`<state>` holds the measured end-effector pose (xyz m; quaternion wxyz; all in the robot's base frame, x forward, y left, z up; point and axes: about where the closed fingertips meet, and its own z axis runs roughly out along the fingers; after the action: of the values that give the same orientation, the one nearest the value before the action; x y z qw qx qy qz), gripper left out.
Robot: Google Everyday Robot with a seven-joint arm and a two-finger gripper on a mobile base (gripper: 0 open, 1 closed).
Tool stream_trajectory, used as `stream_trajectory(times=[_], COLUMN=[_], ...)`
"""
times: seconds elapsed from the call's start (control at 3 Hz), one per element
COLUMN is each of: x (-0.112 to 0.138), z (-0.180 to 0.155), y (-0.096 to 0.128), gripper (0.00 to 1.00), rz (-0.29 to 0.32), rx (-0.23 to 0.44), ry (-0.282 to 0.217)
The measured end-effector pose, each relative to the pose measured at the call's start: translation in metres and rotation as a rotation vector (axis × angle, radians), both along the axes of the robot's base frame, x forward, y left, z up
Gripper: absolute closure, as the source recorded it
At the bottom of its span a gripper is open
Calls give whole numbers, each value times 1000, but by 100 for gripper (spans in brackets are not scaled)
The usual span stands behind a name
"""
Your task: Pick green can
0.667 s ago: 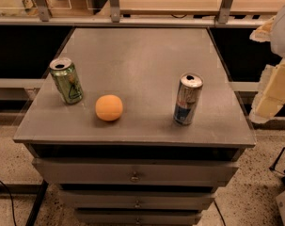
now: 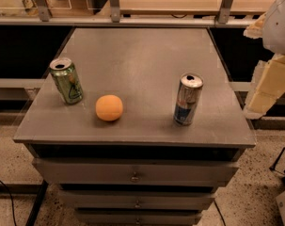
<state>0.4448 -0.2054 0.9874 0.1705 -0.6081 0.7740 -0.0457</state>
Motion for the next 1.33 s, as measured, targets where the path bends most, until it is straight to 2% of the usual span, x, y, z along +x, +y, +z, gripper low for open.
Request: stream_trajectory(times=[0.33, 0.67, 1.0, 1.33], x=[14, 32, 48, 56], z=[9, 14, 16, 18], y=[23, 57, 105, 152], gripper=[0, 0, 0, 0], rz=[40, 102, 186, 266], rx=[-28, -78, -117, -113], ry=[-3, -1, -6, -20])
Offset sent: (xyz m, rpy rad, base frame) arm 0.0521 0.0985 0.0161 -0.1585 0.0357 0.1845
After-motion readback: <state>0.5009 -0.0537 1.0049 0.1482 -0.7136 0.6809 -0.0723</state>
